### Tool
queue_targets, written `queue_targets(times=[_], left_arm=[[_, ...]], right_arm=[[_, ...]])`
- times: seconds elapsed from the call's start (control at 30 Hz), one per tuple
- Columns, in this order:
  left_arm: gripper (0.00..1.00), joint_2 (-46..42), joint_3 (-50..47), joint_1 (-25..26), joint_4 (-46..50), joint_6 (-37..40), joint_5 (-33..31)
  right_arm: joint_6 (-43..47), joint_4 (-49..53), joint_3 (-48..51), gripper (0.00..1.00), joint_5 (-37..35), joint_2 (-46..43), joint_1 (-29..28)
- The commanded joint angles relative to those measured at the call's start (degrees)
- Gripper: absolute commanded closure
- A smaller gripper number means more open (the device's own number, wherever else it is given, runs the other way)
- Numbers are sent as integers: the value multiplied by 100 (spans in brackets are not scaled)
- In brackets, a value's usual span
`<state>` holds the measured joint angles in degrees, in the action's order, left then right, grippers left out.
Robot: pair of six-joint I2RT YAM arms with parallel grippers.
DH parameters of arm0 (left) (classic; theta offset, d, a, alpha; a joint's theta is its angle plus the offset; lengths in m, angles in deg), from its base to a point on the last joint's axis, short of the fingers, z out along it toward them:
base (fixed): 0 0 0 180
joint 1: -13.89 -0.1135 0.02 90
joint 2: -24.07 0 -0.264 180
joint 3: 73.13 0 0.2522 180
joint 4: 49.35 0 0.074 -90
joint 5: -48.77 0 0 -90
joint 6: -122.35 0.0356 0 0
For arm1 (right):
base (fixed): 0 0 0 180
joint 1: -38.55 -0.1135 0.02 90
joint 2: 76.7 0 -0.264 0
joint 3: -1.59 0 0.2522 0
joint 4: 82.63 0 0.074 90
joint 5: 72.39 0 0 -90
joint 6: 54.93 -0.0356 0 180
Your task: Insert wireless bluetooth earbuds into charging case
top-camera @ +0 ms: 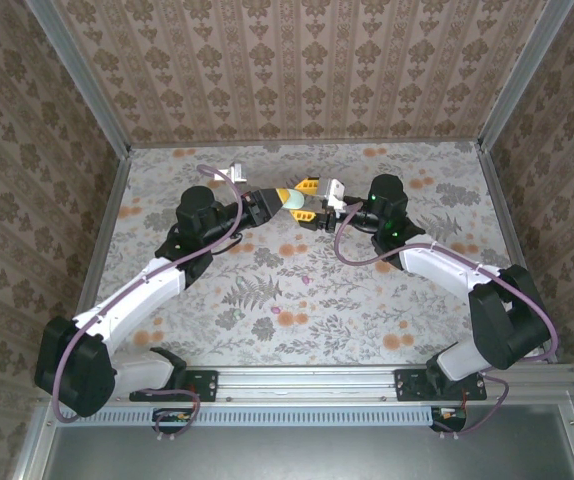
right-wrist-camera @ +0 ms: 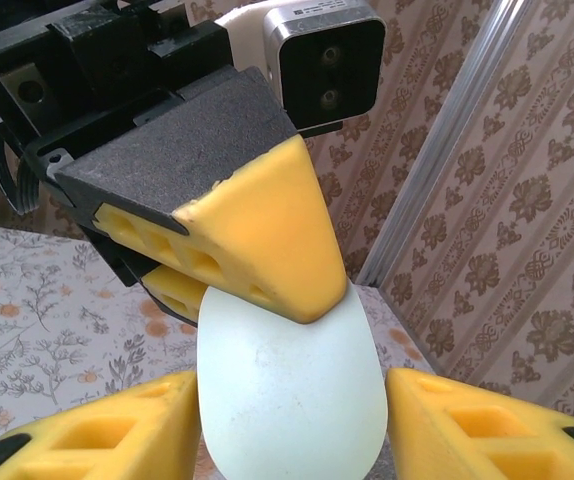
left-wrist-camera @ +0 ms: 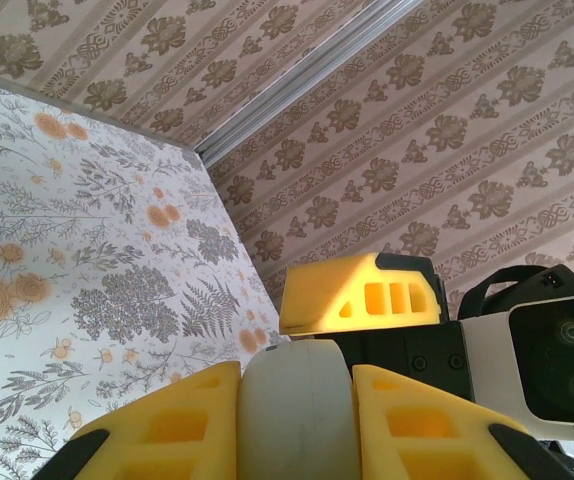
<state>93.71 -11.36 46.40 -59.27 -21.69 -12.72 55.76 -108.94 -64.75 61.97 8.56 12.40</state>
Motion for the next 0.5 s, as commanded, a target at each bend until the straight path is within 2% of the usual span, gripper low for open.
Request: queue_targets(times=[0.0, 0.13, 0.2, 0.27, 0.33, 0.4, 0.47], left_arm=[[82, -40, 33, -26, -265, -80, 119], [80, -65, 22, -26, -264, -72, 128], [74, -81, 44, -26, -219, -23, 143], [64, -130, 77, -26, -99, 120, 129], [48, -205, 114, -25, 107, 416, 80], [29, -311, 209, -33, 468, 937, -11], [19, -408, 259, -42, 730, 1752, -22]], right_arm=[[109, 17, -167, 47, -28, -17, -30], [111, 45, -169, 55, -96, -28, -30], [44, 97, -180, 58, -103, -77, -30], [-33, 440, -280, 61, 19, -182, -35], [-111, 1206, -539, 62, 167, -287, -30], [-141, 2137, -887, 63, 382, -357, -9], [-85, 2882, -1153, 63, 868, -378, 50]])
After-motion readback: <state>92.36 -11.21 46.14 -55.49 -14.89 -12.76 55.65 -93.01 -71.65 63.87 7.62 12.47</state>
